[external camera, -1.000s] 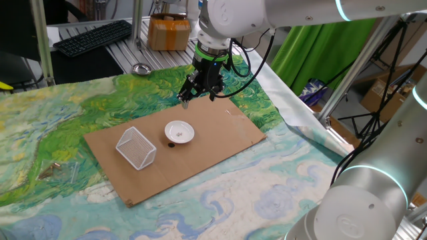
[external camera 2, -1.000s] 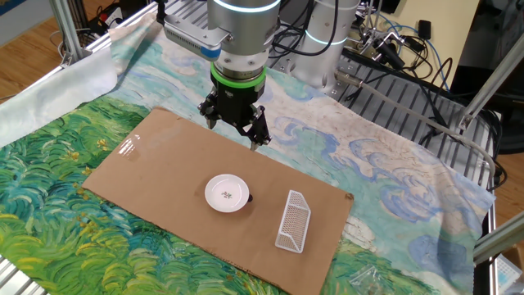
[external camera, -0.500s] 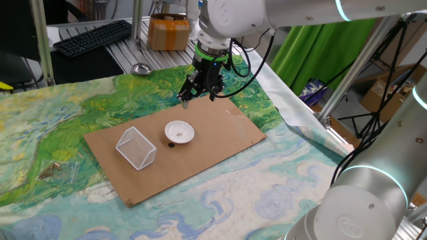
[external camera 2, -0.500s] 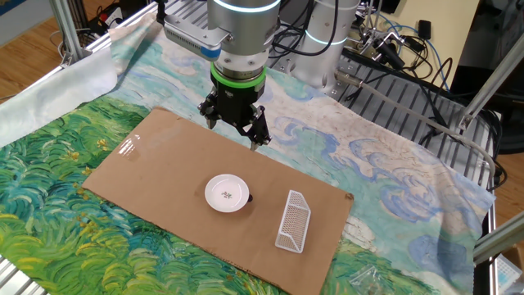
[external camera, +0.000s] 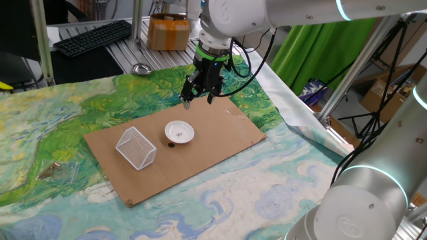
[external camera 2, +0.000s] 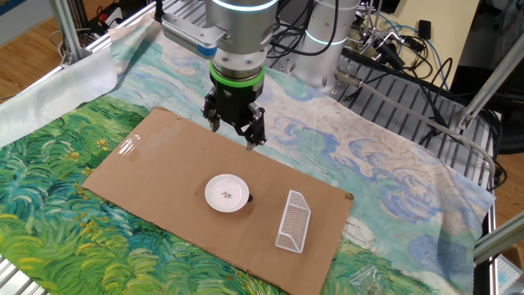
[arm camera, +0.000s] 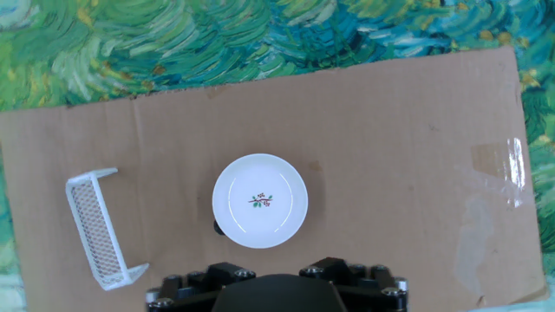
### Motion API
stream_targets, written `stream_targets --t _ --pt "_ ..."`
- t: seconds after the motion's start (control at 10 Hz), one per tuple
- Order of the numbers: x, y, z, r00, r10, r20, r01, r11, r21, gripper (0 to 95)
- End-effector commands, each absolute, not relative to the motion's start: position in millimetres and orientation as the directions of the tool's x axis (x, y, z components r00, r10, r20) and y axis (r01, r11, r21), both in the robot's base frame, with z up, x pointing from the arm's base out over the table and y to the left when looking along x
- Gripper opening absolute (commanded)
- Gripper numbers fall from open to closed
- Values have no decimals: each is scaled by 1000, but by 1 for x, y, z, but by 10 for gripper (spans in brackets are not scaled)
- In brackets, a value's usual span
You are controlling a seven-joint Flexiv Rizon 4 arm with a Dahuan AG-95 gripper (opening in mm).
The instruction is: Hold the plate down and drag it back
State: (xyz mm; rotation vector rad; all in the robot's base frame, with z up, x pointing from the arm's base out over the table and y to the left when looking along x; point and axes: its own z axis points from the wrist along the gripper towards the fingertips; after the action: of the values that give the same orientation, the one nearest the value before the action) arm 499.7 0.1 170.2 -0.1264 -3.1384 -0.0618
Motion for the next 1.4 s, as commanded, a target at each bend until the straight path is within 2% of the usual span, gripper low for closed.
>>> stream_targets --t 0.1,1.4 --pt "500 1 170 -992 127 7 127 989 80 190" --pt "500 1 171 -993 116 5 116 988 97 190"
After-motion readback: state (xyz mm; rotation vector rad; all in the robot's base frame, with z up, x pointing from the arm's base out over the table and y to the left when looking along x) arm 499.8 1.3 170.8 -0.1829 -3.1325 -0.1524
